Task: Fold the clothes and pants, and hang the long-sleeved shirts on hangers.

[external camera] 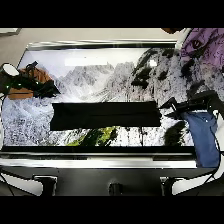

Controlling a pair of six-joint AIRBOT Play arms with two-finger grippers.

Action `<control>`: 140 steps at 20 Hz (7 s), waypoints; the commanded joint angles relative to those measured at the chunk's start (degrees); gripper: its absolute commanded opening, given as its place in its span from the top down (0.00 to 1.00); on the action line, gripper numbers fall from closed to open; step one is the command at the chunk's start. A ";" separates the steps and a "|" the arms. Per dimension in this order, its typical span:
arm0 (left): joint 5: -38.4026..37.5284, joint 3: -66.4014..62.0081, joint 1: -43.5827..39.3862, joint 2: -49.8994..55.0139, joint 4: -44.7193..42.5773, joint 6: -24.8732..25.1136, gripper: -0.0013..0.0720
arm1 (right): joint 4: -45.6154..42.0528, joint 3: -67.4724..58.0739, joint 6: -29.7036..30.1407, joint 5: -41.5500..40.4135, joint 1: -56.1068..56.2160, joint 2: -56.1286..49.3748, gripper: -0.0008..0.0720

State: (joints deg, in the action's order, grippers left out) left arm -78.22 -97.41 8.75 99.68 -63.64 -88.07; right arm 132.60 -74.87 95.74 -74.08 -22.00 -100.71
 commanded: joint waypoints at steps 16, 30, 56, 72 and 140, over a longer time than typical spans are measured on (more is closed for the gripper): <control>1.25 -0.13 -9.11 3.50 3.93 -2.23 0.96 | -7.74 -1.49 -10.32 2.05 9.03 10.10 0.95; 39.01 -0.35 -48.41 17.68 36.11 -10.58 0.96 | -27.61 -12.44 -27.71 -10.16 9.03 28.72 0.95; -7.39 -2.51 -9.05 -10.16 -1.38 -7.28 0.96 | -26.88 -12.41 -59.14 11.65 40.41 28.09 0.95; -10.32 -2.51 -2.05 -12.46 -1.36 -5.31 0.96 | -25.27 -12.41 -71.54 33.59 60.43 7.19 0.94; -12.96 -2.54 -2.05 -12.61 0.59 -3.39 0.95 | -2.93 -30.05 -31.43 13.38 -9.31 6.93 0.95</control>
State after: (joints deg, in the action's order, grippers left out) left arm -90.11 -99.88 6.70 87.09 -63.05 -91.46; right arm 135.81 -104.73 69.06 -61.19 -28.80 -95.66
